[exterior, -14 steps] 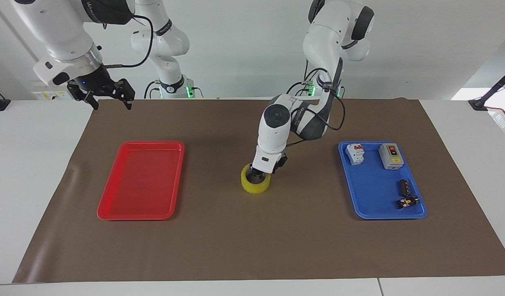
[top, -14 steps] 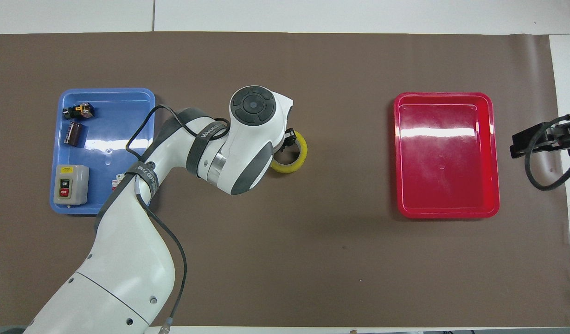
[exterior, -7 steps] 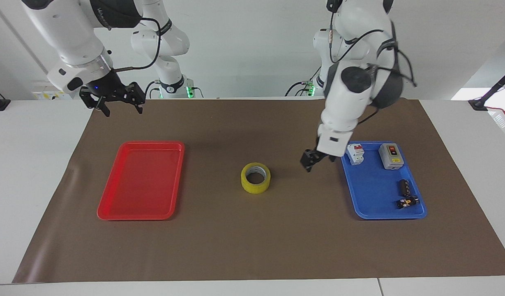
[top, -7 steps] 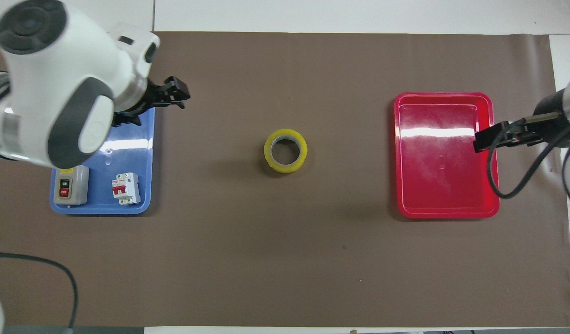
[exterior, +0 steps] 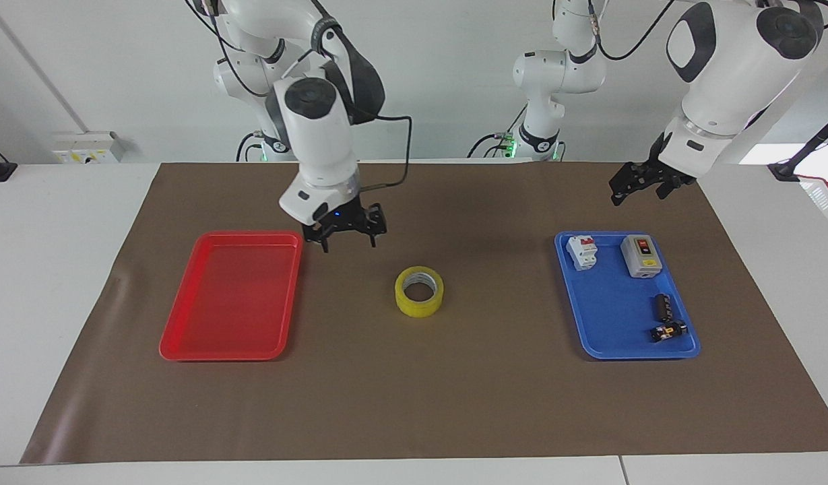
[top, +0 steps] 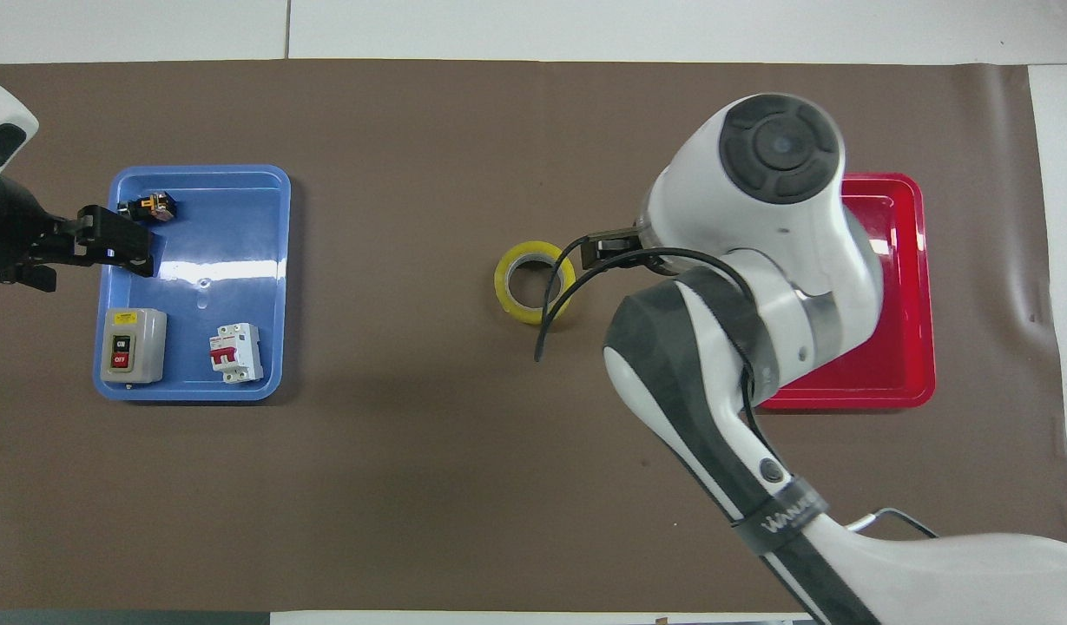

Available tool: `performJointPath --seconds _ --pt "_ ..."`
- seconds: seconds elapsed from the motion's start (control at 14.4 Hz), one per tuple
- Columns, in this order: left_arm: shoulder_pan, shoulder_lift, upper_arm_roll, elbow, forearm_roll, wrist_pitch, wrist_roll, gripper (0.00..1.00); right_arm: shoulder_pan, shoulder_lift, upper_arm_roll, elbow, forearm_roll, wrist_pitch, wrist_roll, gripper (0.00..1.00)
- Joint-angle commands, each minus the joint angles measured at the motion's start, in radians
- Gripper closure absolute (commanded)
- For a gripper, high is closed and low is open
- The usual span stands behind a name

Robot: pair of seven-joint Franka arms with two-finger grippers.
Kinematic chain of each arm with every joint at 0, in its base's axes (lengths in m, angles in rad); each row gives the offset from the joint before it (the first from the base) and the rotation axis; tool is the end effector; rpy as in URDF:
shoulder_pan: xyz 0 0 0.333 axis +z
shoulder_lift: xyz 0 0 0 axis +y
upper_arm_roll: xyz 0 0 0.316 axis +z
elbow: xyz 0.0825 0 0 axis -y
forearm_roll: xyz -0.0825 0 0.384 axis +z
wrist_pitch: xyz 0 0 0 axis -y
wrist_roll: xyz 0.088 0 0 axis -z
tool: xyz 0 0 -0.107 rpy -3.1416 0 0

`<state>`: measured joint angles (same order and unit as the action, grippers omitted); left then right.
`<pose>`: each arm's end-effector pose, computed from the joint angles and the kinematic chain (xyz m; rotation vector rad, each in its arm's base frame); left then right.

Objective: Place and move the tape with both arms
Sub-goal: 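Reach the right gripper to the yellow tape and grasp it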

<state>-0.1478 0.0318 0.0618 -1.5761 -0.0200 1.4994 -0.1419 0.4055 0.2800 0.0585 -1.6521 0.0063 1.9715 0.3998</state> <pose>0.5529 -0.0505 0.5986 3.1301 0.0871 -0.1721 0.5800 0.2869 0.4522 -3.1033 -0.0920 -0.0419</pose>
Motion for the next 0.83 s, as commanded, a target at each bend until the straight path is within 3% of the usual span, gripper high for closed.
performJointPath --seconds 0.0,0.21,0.42,0.62,0.69,0.76 --pt "0.092 -0.052 -0.057 -0.036 -0.012 -0.016 0.083 0.0 0.074 0.166 -0.003 0.104 -0.087 0.052 0.126 0.0" --pt "0.171 -0.055 -0.151 -0.042 -0.017 -0.024 0.085 0.0 0.087 0.22 -0.003 0.081 -0.117 0.15 0.137 0.0" --pt "0.154 -0.09 -0.149 -0.09 -0.017 0.018 0.091 0.0 0.085 0.223 -0.002 -0.043 -0.131 0.309 0.018 0.0" --pt "0.136 -0.108 -0.148 -0.122 -0.017 0.058 0.091 0.0 0.085 0.228 -0.002 -0.078 -0.132 0.348 -0.059 0.0" --pt "0.123 -0.128 -0.148 -0.148 -0.017 0.077 0.09 0.0 0.081 0.229 -0.002 -0.078 -0.132 0.349 -0.087 0.2" --pt "0.114 -0.142 -0.148 -0.177 -0.017 0.102 0.091 0.0 0.079 0.231 -0.002 -0.077 -0.131 0.351 -0.12 0.68"
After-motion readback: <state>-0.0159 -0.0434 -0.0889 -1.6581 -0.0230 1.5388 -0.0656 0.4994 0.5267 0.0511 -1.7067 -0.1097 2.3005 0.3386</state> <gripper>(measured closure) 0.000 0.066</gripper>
